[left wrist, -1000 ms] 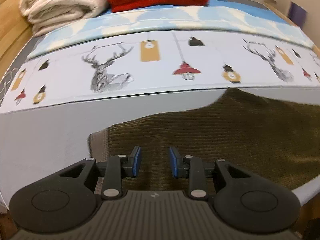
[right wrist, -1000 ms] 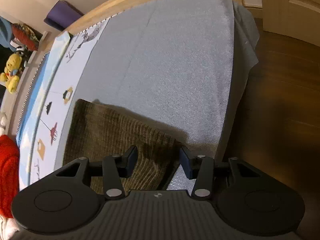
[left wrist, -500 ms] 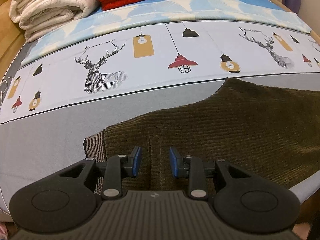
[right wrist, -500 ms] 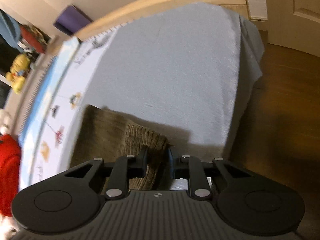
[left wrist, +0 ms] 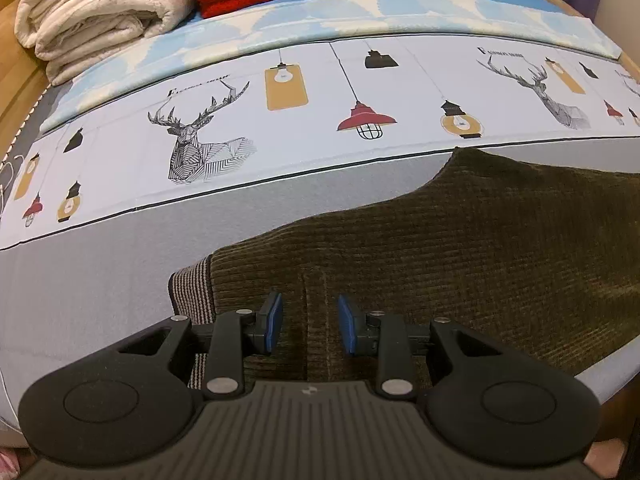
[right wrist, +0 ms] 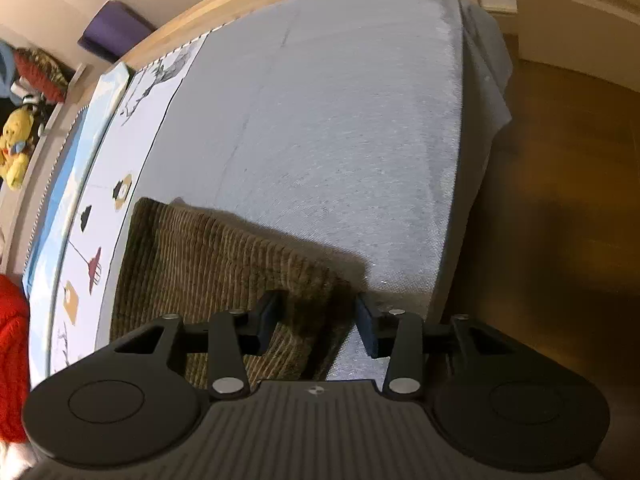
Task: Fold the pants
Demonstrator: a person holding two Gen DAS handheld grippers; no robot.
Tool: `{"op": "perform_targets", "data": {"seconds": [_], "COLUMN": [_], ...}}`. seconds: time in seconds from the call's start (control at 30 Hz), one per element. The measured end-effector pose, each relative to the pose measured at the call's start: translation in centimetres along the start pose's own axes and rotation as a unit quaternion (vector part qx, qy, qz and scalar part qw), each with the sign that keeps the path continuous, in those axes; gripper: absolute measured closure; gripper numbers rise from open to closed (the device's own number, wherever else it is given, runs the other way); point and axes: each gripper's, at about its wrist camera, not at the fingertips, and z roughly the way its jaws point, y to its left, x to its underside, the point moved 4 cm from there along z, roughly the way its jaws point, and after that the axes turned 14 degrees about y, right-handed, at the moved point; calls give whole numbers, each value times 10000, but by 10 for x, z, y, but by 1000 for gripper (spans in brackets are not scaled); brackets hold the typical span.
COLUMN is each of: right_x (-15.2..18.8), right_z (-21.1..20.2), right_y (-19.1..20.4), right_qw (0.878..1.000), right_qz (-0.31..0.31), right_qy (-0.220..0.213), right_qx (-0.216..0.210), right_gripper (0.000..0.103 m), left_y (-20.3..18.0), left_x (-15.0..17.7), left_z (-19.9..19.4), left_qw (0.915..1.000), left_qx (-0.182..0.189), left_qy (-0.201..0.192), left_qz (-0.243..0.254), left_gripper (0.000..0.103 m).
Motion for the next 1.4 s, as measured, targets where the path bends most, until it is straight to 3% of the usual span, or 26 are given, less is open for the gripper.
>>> {"op": "perform_targets", "data": {"seconds": [0.07, 0.2, 0.27, 0.4, 0.47, 0.57, 0.67, 0.8, 0.87, 0.93, 1.03, 1.1, 1.17, 1.23, 1.27, 1.33, 1.4], "right_x": [1, 2, 4, 23, 47, 108, 198, 349, 420, 474, 526, 537, 534, 521, 513, 495, 492], "right_z": [0, -7, -15, -41, -60, -82, -92, -76, -45, -4, 45, 46, 33, 22, 21, 32, 51], "right_y": [2, 3, 12, 54, 93, 163, 232, 290, 297, 290, 259, 247, 249, 260, 263, 265, 261], "right_qw": [10000, 9999, 9994, 9900, 9725, 9231, 8628, 7564, 7061, 6642, 6170, 6027, 5988, 6140, 6250, 6497, 6650], "right_qz": [-74, -63, -178, -1018, -1782, -3125, -4362, -6034, -6760, -7346, -7860, -7963, -7975, -7845, -7752, -7559, -7443], "right_qy": [-13, -147, -298, -922, -1428, -2140, -2504, -2524, -2086, -1328, 53, 286, 213, -65, -193, -226, 33], "right_qx": [54, 1, 31, 316, 449, 662, 507, -69, -311, -386, -390, -439, -706, -863, -904, -777, -605], "right_gripper": [60, 80, 82, 83, 83, 84, 84, 84, 83, 78, 79, 79, 76, 55, 51, 48, 48], "left_y": [0, 1, 3, 9, 12, 16, 21, 28, 31, 34, 38, 41, 44, 48, 50, 51, 46], "left_x": [0, 0, 0, 2, 2, 3, 5, 8, 9, 11, 14, 16, 16, 15, 14, 11, 9], "left_z": [0, 0, -2, -6, -8, -9, -9, -8, -7, -6, -2, 0, 1, 2, 3, 3, 3], "left_qw": [10000, 10000, 10000, 9997, 9996, 9995, 9994, 9992, 9992, 9992, 9991, 9992, 9992, 9990, 9989, 9985, 9988], "left_qx": [3, 15, 52, 154, 168, 201, 207, 208, 201, 191, 204, 166, 160, 164, 154, 171, 191], "left_qy": [-10, -11, -31, -121, -144, -175, -191, -159, -126, -100, -19, 19, -9, -13, -4, 0, 11], "left_qz": [6, -38, -72, -141, -164, -189, -220, -293, -324, -342, -381, -362, -352, -408, -453, -512, -458], "left_gripper": [69, 69, 69, 69, 69, 69, 69, 69, 69, 69, 69, 69, 69, 69, 69, 69, 69]}}
